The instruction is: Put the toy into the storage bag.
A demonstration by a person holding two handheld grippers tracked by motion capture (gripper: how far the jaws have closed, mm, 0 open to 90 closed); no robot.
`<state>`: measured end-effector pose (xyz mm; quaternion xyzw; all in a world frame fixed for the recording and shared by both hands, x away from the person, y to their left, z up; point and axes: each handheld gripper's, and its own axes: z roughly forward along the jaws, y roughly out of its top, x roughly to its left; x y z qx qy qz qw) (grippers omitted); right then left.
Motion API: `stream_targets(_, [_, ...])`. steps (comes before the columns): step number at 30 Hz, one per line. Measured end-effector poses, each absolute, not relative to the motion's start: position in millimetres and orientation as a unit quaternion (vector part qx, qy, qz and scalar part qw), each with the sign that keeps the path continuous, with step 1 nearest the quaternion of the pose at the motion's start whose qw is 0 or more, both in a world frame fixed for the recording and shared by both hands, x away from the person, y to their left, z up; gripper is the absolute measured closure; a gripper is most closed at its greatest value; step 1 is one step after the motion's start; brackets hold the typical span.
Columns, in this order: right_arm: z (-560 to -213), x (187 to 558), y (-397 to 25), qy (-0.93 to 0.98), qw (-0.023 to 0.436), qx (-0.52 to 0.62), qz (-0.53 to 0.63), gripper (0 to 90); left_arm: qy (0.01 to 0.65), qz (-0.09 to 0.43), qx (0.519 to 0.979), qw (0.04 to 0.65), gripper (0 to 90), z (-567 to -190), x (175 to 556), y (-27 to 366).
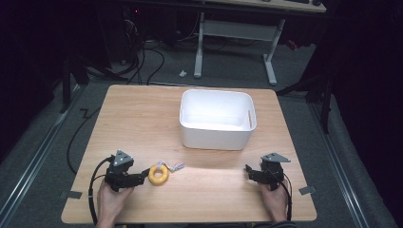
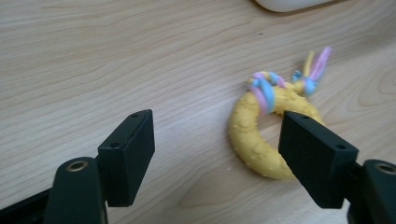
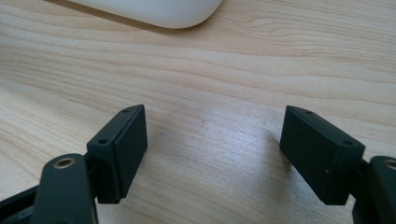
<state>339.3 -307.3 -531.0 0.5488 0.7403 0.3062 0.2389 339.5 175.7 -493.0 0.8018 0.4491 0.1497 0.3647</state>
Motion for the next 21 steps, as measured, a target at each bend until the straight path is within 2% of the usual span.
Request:
stream_targets(13, [-531.0, 338.8, -307.1, 0.741, 0.239, 0.548, 0.306, 23.3, 0.410, 0.141, 0.841, 0.323, 31.1, -475.9, 344.8, 145.9])
stream_targets(21, [-531.0, 338.5, -307.0, 0.742, 0.238, 0.546, 0.307, 23.3, 0.398, 0.125, 0.862, 0.288, 36.1, -480.6, 355.5, 129.1])
